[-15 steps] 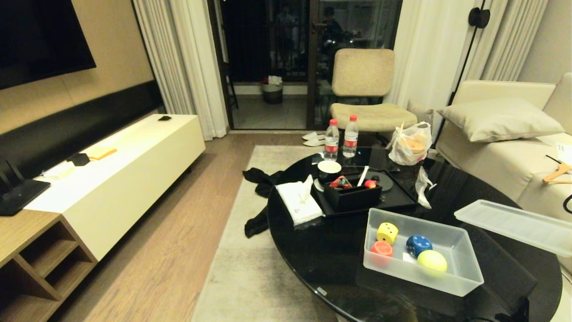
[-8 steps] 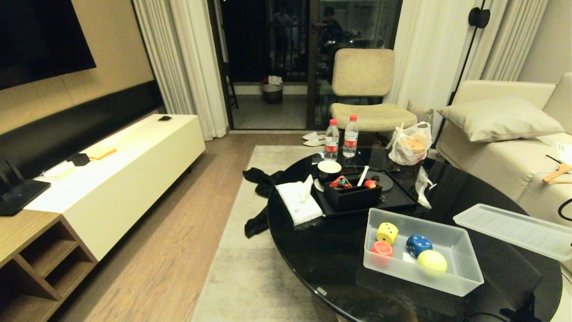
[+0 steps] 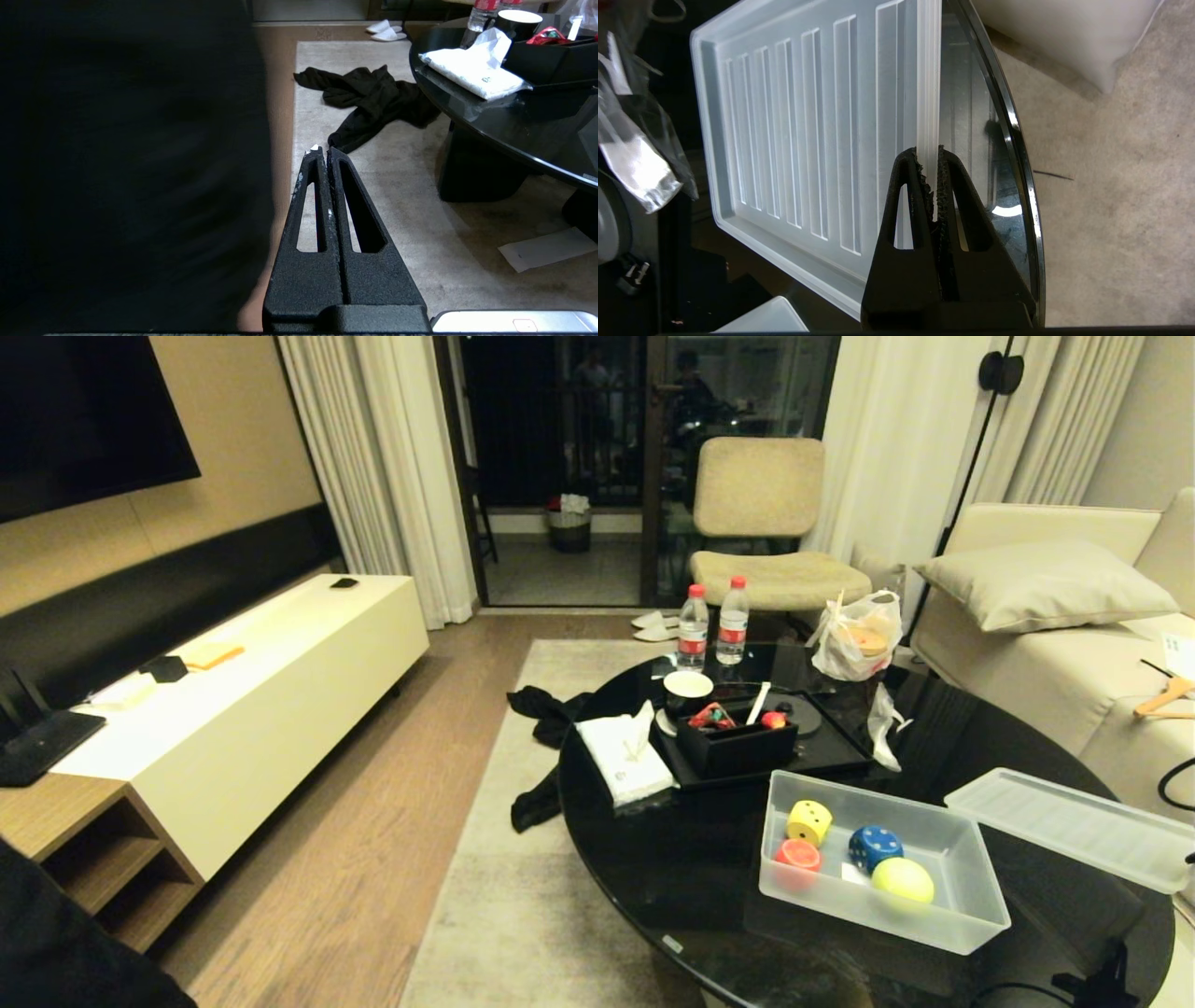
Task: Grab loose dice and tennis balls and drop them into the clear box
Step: Open the lid
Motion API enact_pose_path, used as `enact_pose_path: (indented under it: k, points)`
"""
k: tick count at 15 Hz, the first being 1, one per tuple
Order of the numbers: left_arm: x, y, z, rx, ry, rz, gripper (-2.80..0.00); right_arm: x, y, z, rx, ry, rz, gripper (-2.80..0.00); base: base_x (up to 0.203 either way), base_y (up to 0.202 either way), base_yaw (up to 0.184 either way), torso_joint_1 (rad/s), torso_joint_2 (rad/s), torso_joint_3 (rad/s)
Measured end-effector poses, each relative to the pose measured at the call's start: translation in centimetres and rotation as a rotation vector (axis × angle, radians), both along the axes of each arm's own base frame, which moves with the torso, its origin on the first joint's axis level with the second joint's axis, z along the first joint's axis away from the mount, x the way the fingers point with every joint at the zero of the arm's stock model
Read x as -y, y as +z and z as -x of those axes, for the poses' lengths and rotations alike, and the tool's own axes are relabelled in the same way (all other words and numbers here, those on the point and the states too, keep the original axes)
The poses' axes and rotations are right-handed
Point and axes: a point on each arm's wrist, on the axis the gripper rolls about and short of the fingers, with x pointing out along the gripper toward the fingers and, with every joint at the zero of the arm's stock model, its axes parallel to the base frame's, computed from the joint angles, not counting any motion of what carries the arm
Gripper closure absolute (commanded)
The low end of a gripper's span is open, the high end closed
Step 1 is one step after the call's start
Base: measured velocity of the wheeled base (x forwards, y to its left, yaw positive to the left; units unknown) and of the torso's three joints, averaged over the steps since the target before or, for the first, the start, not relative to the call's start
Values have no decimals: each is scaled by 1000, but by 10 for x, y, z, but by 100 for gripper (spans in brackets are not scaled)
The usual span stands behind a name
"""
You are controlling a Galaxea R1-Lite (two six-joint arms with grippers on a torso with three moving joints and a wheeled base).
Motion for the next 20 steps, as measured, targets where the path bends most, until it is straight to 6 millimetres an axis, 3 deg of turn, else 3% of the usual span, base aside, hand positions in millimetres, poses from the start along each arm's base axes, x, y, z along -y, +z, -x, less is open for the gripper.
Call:
enact_pose_path:
  k: [20]
  points:
    - [0,0,0,0,0,-1,0,-15,-46,-19,-124,109,45,0,0,0,0,0,0,0]
